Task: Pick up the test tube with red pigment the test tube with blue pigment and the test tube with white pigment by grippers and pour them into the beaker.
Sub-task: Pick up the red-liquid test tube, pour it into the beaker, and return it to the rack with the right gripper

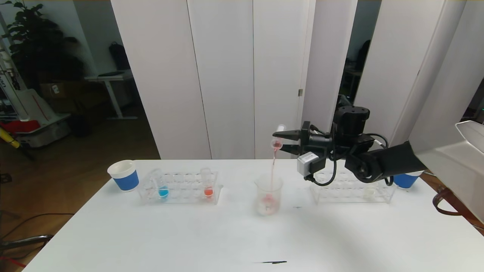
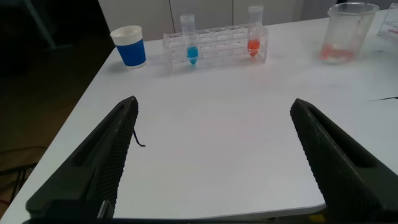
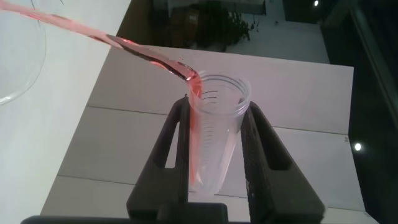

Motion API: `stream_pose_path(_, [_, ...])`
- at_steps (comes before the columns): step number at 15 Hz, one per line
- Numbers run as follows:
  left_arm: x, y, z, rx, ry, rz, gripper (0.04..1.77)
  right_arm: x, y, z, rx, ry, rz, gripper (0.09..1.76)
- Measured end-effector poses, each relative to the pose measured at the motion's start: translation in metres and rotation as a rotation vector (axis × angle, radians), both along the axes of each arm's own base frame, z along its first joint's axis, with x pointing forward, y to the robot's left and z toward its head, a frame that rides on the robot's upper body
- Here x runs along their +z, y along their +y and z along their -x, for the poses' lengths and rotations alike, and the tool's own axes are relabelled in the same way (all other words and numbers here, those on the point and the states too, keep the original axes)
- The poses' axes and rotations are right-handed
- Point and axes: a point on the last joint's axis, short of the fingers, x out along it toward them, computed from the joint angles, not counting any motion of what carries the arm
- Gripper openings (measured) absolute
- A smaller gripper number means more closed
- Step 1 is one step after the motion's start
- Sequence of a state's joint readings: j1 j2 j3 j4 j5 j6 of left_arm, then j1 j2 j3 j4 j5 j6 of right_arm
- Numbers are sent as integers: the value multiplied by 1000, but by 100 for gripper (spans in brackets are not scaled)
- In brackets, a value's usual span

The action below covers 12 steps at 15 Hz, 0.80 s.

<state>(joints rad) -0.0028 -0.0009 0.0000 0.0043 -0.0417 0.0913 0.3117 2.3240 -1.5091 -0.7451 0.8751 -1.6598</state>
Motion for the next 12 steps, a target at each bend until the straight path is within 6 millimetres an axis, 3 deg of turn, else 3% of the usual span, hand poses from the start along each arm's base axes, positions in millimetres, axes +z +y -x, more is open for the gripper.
stream_pose_path(12, [0,0,0,0,0,0,175,6,0,-7,2,-129,28,58])
